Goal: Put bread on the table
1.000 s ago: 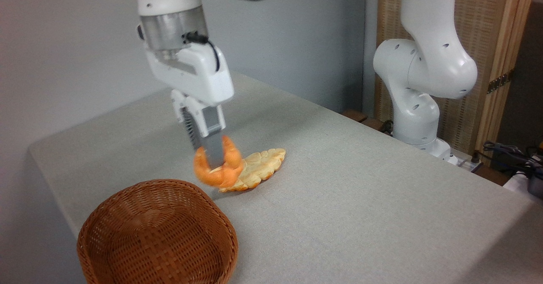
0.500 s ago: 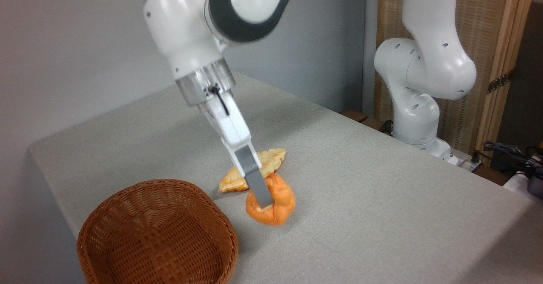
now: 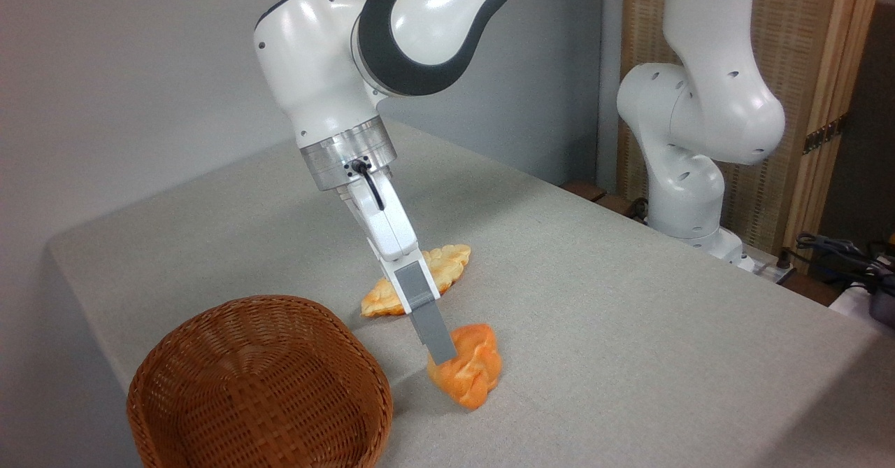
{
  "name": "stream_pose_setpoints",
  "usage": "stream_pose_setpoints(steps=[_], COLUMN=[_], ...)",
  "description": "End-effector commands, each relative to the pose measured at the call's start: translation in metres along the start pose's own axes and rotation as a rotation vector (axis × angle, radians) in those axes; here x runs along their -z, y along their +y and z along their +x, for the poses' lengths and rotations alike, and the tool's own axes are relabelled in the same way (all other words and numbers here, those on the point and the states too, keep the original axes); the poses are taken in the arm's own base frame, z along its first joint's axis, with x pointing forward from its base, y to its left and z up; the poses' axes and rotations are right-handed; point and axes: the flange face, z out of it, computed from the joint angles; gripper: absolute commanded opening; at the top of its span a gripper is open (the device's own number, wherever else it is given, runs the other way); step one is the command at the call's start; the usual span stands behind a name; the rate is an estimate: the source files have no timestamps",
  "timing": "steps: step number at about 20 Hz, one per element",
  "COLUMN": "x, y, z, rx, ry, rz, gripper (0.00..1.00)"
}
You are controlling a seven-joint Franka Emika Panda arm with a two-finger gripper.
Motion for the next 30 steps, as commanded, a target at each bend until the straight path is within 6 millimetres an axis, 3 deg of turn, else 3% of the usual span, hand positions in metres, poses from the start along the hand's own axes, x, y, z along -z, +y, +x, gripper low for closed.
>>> stream_pose_setpoints(steps=[1,5,11,13,18,23,30], x=[0.004,0.021,0.078,0.110,0.151,0.170,0.167], y=[0.002,0.007,0.009,-0.003,-0.013,-0.042,-0.045], z=[-0.001,-0.001,-0.013,-0.022,-0.052,-0.064,-0.067], rx=[-0.012,0.104,0.393,0.419,0.419,0.452,0.466], ry=[0.006,0.134,0.368,0.416,0.360,0.353,0.346], rz=[0.015,-0.060,-0.174,-0.129,-0.195,-0.233,-0.237], gripper=[1.00,1.00,1.00,1.00,1.00,1.00,1.00])
